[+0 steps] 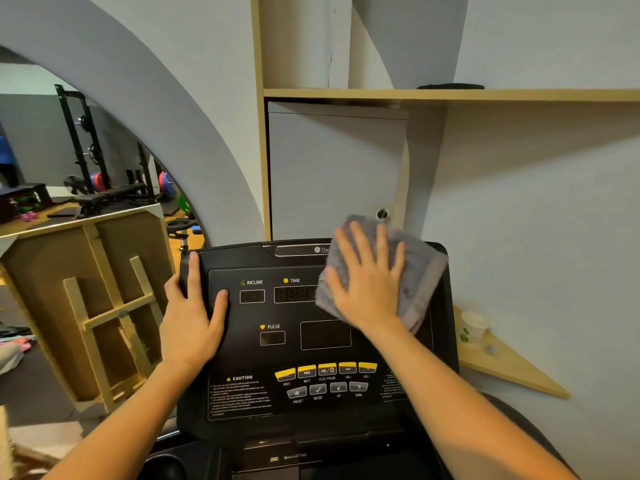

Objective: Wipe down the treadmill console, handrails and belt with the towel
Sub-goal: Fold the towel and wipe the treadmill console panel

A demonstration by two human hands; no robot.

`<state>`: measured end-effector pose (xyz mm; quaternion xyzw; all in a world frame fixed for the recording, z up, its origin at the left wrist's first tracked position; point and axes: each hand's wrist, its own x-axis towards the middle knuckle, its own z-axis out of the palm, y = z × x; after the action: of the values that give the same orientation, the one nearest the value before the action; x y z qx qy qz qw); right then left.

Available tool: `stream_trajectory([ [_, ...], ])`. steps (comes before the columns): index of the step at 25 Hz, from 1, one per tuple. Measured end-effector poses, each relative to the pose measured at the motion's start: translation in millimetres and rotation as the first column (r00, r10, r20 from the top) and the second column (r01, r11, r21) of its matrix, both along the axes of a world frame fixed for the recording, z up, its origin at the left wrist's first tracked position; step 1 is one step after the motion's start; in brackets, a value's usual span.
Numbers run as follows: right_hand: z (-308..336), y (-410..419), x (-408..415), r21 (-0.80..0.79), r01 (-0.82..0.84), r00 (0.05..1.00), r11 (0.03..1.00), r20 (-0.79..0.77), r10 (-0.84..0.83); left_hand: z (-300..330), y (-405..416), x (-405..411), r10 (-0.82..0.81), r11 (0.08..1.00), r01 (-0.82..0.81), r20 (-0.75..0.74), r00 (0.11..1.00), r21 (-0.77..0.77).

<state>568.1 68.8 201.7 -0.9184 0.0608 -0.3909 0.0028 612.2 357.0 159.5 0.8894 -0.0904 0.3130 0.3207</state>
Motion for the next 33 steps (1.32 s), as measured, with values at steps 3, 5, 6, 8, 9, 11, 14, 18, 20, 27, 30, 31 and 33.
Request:
stream_trajectory([
  [3,-32.0,37.2,-15.7,-0.122,-0.139,0.989,0.983,-0.065,0.132,-0.1,1.0,-0.5,-0.005,1.000,0.005,0.008,1.000,-0.001],
  [5,-61.4,36.9,-34.0,-0.185,-0.233,0.970,0.955,-0.111,0.215,-0.9,1.8,-1.0,-0.006,1.000,0.006,0.006,1.000,-0.004],
  [6,-76.6,28.3,-43.7,-0.201,-0.254,0.964,0.946,-0.128,0.232,-1.1,1.8,-1.1,-0.005,1.000,0.005,0.005,1.000,-0.005],
  [8,-99.2,-0.9,-60.2,-0.191,-0.218,0.971,0.957,-0.140,0.193,-0.9,1.2,-0.9,0.001,1.000,-0.001,0.002,1.000,-0.005],
  [9,-102.8,-18.2,-65.3,-0.168,-0.164,0.980,0.972,-0.136,0.142,-0.9,0.9,-0.6,0.006,1.000,-0.006,0.001,1.000,-0.005],
  [11,-92.8,-46.6,-66.2,-0.083,-0.042,0.993,0.996,-0.115,0.032,-1.4,0.9,-0.3,0.017,1.000,-0.017,0.003,1.000,-0.005],
  [14,-56.8,-57.7,-46.1,0.040,0.058,0.997,0.998,-0.059,-0.055,-3.3,1.1,-0.7,0.017,1.000,-0.017,0.006,1.000,-0.001],
  [18,-17.3,-21.5,-10.2,0.053,0.045,0.999,0.998,-0.025,-0.044,-3.9,2.6,-1.5,0.007,1.000,-0.007,-0.010,1.000,-0.008],
  [20,-7.3,5.6,1.9,-0.020,-0.014,0.999,1.000,-0.035,0.013,-7.1,5.0,-5.5,-0.006,1.000,0.005,-0.021,1.000,-0.024],
  [27,-22.3,93.8,3.9,-0.213,-0.307,0.949,0.928,-0.144,0.281,-50.7,12.8,-26.8,-0.045,0.996,0.043,-0.018,0.999,-0.082],
  [30,-53.8,100.7,-13.4,-0.261,-0.426,0.901,0.866,-0.207,0.380,-61.0,13.9,-28.9,-0.050,0.995,0.052,0.020,0.999,-0.085],
  [31,-65.5,96.3,-20.1,-0.268,-0.448,0.890,0.853,-0.222,0.398,-61.4,13.7,-28.6,-0.048,0.996,0.051,0.032,0.998,-0.079],
  [33,-86.1,79.7,-34.2,-0.273,-0.462,0.882,0.844,-0.237,0.406,-61.9,13.9,-27.9,-0.042,0.996,0.044,0.035,0.999,-0.077],
])
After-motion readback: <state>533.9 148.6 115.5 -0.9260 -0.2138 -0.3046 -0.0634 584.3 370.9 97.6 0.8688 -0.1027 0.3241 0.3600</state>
